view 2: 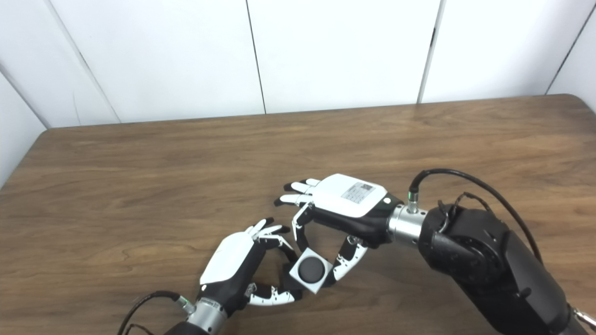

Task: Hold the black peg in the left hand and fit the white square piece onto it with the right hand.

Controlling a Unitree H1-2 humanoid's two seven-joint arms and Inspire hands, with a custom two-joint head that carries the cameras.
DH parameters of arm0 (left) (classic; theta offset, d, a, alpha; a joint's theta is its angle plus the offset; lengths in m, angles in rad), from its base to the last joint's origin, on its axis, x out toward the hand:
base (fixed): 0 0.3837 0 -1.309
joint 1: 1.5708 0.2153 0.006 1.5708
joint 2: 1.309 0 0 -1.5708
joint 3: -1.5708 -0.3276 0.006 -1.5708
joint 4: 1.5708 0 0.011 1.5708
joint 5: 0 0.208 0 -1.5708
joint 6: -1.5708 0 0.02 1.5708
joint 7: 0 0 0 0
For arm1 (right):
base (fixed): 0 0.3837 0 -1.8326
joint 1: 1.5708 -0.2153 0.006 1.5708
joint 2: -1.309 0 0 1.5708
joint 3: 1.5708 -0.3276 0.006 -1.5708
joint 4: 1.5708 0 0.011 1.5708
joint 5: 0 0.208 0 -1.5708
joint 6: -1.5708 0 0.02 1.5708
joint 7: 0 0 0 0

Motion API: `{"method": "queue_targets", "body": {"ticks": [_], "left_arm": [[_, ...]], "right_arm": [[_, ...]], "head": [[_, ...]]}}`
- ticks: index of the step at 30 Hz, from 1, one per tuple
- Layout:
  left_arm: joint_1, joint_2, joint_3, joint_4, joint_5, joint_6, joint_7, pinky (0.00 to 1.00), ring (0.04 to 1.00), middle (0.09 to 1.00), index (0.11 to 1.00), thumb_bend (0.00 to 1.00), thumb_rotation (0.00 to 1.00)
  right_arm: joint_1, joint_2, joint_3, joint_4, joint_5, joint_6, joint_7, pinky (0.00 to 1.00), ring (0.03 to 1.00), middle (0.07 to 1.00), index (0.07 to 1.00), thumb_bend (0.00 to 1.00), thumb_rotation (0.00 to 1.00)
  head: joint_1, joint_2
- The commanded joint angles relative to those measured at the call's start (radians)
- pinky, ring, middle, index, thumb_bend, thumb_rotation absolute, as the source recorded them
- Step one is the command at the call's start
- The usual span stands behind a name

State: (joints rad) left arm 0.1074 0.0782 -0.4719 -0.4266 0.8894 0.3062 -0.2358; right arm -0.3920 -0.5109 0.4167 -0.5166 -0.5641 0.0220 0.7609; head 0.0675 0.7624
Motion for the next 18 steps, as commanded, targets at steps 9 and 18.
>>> {"method": "queue_targets", "body": {"ticks": [9,18], "left_arm": [[0.002,-0.041,-0.011,-0.015,0.013,0.014,-0.001,0.96,0.979,0.87,0.489,0.49,0.08],[0.003,-0.036,-0.016,-0.025,0.008,0.019,0.0,0.97,0.98,0.866,0.489,0.49,0.08]], "right_arm": [[-0.028,-0.001,-0.013,0.004,0.001,-0.025,-0.007,1.0,1.0,0.943,0.491,0.53,0.15],[-0.018,-0.006,-0.018,0.026,-0.009,-0.034,-0.016,0.99,1.0,0.94,0.495,0.52,0.15]], "head": [[0.001,0.002],[-0.001,0.005]]}}
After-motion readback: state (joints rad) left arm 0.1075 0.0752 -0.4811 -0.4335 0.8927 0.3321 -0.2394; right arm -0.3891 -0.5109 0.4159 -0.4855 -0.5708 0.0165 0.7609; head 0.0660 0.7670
